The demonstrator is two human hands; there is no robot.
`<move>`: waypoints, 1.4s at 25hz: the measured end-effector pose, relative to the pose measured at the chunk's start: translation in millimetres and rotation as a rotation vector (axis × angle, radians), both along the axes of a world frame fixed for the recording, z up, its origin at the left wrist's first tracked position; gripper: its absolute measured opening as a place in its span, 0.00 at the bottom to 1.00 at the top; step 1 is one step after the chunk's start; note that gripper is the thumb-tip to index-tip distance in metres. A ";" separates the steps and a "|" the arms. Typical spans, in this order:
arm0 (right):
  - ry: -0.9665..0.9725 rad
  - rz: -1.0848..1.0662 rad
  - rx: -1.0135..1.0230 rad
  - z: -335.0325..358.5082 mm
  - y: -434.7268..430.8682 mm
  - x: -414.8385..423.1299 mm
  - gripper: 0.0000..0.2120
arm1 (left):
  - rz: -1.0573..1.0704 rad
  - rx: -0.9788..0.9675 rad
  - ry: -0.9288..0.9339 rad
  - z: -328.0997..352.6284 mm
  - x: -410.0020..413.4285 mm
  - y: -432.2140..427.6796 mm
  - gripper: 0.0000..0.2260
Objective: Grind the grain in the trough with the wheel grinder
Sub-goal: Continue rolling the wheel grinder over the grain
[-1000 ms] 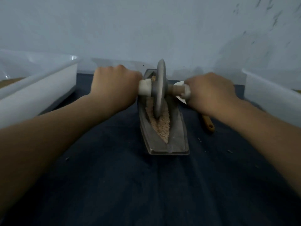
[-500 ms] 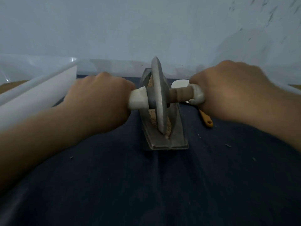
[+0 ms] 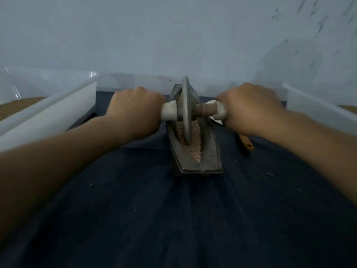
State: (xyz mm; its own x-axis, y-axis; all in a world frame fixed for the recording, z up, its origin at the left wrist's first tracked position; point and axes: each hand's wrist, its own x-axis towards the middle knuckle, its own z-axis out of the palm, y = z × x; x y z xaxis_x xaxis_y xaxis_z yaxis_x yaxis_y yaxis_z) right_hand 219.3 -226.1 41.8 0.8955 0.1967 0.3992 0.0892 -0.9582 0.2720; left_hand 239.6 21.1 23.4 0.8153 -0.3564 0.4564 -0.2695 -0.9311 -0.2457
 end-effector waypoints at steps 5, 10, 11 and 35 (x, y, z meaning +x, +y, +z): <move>-0.089 0.071 0.014 -2.0 -3.2 -28.2 0.12 | -0.080 0.020 -0.217 -2.6 -20.7 11.6 0.08; 0.055 -0.132 0.170 -3.3 18.9 52.9 0.11 | 0.118 -0.037 -0.044 2.0 44.9 -20.4 0.06; 0.087 -0.140 0.177 -1.1 20.8 56.4 0.10 | 0.128 -0.039 -0.014 6.7 47.5 -22.2 0.07; -0.120 0.055 -0.027 -9.9 -7.4 -17.8 0.10 | -0.105 0.004 -0.276 -3.3 -20.2 9.9 0.08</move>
